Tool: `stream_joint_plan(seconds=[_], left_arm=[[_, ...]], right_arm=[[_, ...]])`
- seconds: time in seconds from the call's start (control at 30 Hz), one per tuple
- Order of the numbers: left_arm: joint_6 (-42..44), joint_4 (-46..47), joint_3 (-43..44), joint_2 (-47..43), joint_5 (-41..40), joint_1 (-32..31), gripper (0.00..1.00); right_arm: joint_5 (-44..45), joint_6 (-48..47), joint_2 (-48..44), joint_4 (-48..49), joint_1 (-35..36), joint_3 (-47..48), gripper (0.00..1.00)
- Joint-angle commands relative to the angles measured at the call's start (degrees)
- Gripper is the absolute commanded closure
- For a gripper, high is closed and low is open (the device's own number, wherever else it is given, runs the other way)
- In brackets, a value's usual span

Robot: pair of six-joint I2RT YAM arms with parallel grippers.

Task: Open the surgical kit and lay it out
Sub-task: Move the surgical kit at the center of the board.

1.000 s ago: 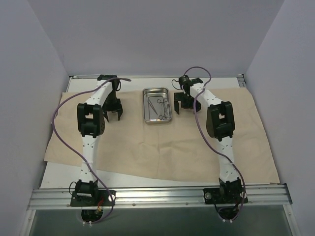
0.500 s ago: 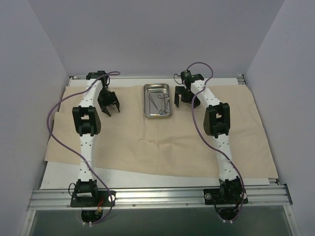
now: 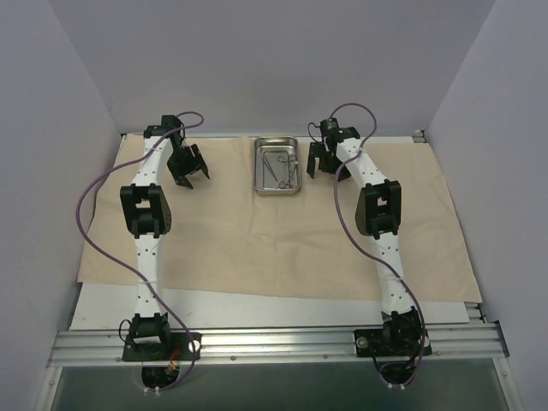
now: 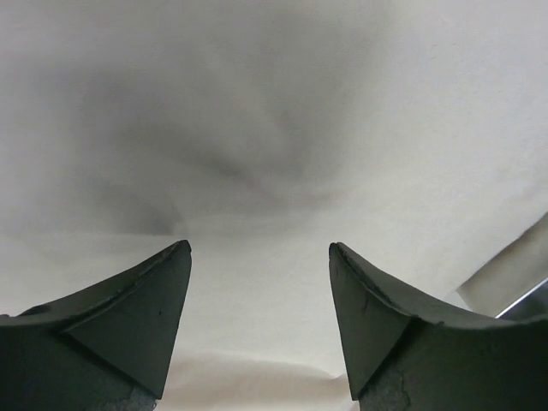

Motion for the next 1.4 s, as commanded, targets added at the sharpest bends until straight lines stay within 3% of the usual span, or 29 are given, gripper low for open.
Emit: stream_joint_plan(seconds=[0.0,0.17,0.23,0.33,0.53,0.73,1.07,1.2,1.37], left_arm=[[-0.6,0.7,-5.5,-10.8,-11.2,0.4,0.25],[0.4,0.9,-21.8,-27.6,-17.8,-1.5,0.24],[0.2,1.4,-32.1,-32.7,-18.9,-2.2,0.25],[-0.6,4.2,-47.1,-45.6,-18.3,-3.7,0.25],[-5.2,7.1,-68.3,-56.7,-16.8,-8.9,0.25],[-8.7,12.2,-77.0,-59.8,-13.2,-9.5,0.23],[-10.3,22.7,-82.6,-53.2,-10.5,-9.8,0.23],[-10.7,21.2,-82.5,-49.7,-11.7,-10.4,0.23],[-15.8,19.1,-89.2,-50.8,-9.9,-10.2,0.25]], right_arm=[[2.1,1.4,-7.5,-0.5,-0.2,-4.9,0.0],[3.3,0.6,-18.6,-1.7,1.4,-12.8,0.0],[3.6,-0.4,-22.4,-0.5,2.3,-20.2,0.0],[4.1,-2.2,-30.8,3.3,6.3,-33.0,0.0],[2.6,-3.3,-41.0,11.0,19.2,-53.5,0.0],[2.9,-0.7,-42.9,15.6,29.2,-59.7,0.0],[4.5,4.7,-39.7,22.3,33.5,-64.7,0.0],[5.6,7.1,-39.1,23.5,35.3,-67.0,0.0],[6.5,10.4,-40.9,24.7,37.9,-72.5,0.0]])
